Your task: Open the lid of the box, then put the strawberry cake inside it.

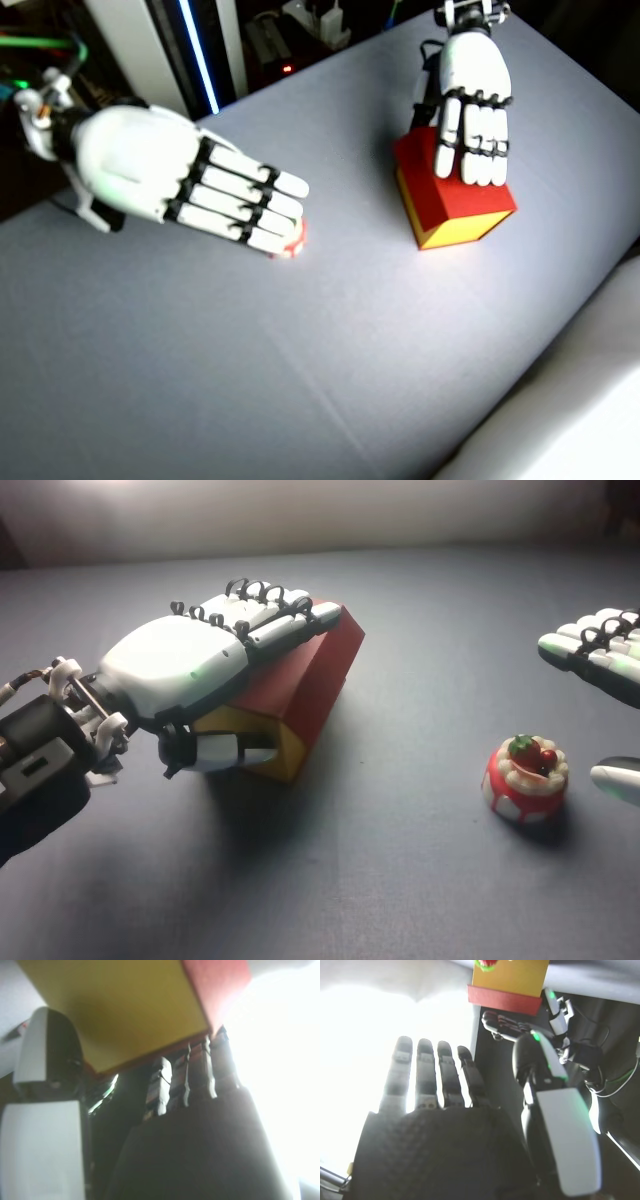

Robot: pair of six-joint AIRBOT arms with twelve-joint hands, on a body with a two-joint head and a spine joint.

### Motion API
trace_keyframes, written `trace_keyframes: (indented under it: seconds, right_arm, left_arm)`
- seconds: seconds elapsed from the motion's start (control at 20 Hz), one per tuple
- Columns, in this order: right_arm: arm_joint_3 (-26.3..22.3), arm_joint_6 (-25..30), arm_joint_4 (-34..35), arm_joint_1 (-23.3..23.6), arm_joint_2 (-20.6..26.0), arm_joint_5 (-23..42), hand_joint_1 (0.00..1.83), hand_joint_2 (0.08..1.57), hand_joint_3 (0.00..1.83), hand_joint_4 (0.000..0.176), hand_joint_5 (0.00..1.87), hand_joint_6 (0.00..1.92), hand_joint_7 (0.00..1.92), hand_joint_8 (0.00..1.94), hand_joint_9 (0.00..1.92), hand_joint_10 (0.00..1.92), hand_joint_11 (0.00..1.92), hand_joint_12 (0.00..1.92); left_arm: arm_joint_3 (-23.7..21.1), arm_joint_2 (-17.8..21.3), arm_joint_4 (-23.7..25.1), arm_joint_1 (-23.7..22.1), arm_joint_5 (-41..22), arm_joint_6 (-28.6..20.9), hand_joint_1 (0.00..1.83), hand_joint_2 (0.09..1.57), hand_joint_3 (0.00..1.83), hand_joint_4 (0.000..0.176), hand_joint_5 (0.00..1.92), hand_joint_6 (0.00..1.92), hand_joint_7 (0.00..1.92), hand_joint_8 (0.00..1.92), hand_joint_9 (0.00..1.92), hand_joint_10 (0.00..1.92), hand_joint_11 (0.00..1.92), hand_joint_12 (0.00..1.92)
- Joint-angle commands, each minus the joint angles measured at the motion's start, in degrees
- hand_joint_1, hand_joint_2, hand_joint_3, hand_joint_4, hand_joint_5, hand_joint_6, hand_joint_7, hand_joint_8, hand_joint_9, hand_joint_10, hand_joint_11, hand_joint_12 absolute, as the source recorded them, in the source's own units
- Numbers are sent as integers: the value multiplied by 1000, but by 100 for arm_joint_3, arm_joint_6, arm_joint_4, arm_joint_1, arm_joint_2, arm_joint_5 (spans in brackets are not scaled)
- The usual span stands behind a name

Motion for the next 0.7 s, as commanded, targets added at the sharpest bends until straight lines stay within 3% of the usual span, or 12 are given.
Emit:
trace_keyframes:
  seconds: [0.0,0.15,0.25,0.35,0.55,0.6,0.65]
  right_arm:
    - [14,47,25,29,17,733,548,1352,0,0,0,0,0,0,0,0,0,0]
    - [16,47,42,23,17,737,555,1360,0,0,0,0,0,0,0,0,0,0]
    - [16,57,43,15,17,742,521,1369,3,0,0,0,0,0,0,0,0,0]
    - [15,63,58,-5,17,745,542,1366,0,0,0,0,0,0,0,0,0,0]
    - [16,64,73,-10,17,759,512,1369,2,0,0,0,0,0,0,0,0,0]
    - [16,64,76,-11,17,764,510,1372,3,0,0,0,0,0,0,0,0,0]
    - [15,64,81,-15,17,768,529,1370,2,0,0,0,0,0,0,0,0,0]
  left_arm:
    - [4,4,-15,-71,-691,-20,1056,1100,0,138,0,0,0,0,0,0,0,0]
    - [6,-10,-15,-74,-752,-63,1056,1049,0,109,0,0,0,0,0,0,0,0]
    - [37,-45,-23,-90,-745,-84,1052,1046,0,100,0,0,0,0,0,0,0,0]
    - [48,-79,-21,-84,-817,-165,1030,1056,0,114,0,0,0,0,0,0,0,0]
    - [28,-81,42,-61,-869,-233,1013,1054,0,114,0,0,0,0,0,0,0,0]
    - [26,-90,64,-60,-873,-244,1015,1057,0,123,0,0,0,0,0,0,0,0]
    - [37,-111,64,-63,-866,-245,1021,1054,0,116,0,0,0,0,0,0,0,0]
